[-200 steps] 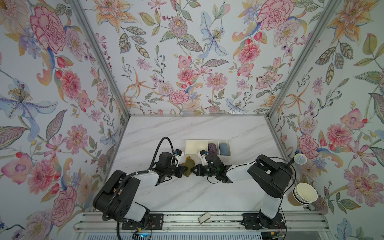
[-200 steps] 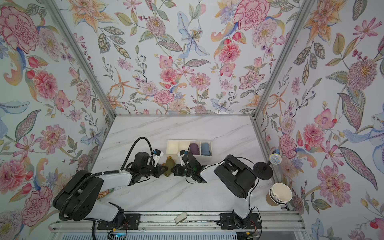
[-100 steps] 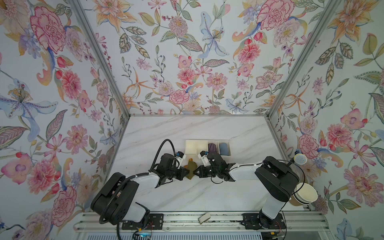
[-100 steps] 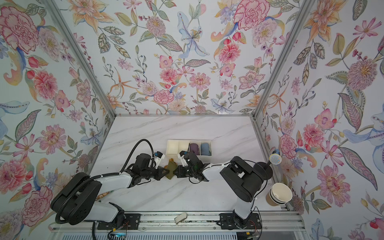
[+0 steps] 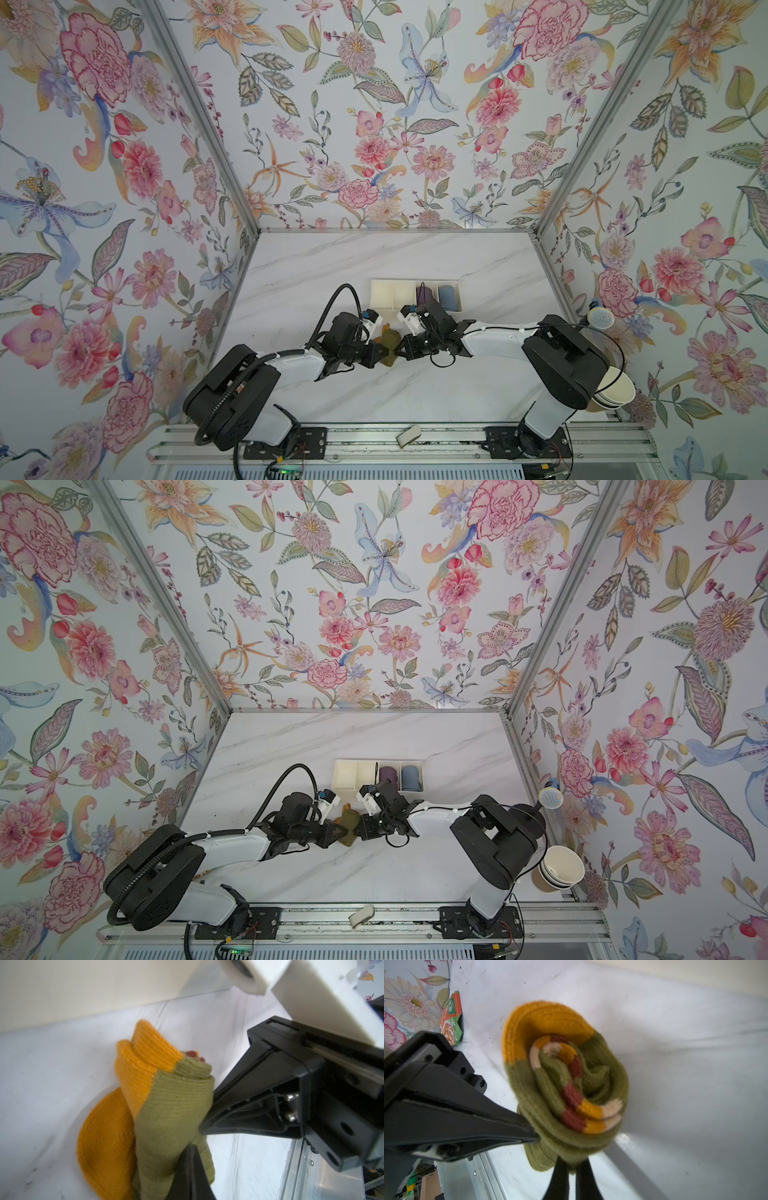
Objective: Roll the socks
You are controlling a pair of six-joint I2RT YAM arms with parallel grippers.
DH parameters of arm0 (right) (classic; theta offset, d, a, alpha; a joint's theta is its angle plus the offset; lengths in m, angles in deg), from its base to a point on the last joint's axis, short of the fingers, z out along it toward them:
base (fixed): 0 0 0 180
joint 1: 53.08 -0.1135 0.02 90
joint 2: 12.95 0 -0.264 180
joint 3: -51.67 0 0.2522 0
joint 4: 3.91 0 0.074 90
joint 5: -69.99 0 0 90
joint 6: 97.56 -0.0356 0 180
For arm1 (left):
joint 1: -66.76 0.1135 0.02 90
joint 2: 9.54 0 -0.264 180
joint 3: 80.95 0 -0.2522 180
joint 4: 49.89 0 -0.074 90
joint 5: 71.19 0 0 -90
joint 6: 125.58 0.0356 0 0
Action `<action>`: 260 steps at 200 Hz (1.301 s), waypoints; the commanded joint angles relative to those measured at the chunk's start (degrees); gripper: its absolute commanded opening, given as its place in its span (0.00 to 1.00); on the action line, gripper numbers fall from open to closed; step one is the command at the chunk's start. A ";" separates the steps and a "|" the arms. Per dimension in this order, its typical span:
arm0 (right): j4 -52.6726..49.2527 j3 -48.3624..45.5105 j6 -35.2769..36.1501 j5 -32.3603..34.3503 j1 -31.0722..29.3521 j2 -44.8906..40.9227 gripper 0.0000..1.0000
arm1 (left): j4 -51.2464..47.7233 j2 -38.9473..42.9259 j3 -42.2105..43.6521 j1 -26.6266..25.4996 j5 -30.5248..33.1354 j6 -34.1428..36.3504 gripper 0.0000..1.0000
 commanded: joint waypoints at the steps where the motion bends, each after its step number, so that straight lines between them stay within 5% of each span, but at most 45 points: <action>1: -9.07 0.93 4.75 -1.95 0.28 -1.56 0.00 | -6.33 -0.06 1.49 -0.75 2.38 -1.02 0.00; 98: -16.03 3.06 9.21 -2.80 0.81 -2.69 0.00 | -6.39 -2.21 -0.98 -1.83 2.47 0.12 0.00; 170: -13.60 1.68 6.40 -1.05 1.59 -8.09 0.29 | -5.68 -2.91 -1.10 1.30 1.00 2.09 0.00; 260: -14.25 0.29 -0.84 15.88 -0.51 -9.11 0.31 | 2.37 -5.75 1.66 5.72 -5.04 0.61 0.00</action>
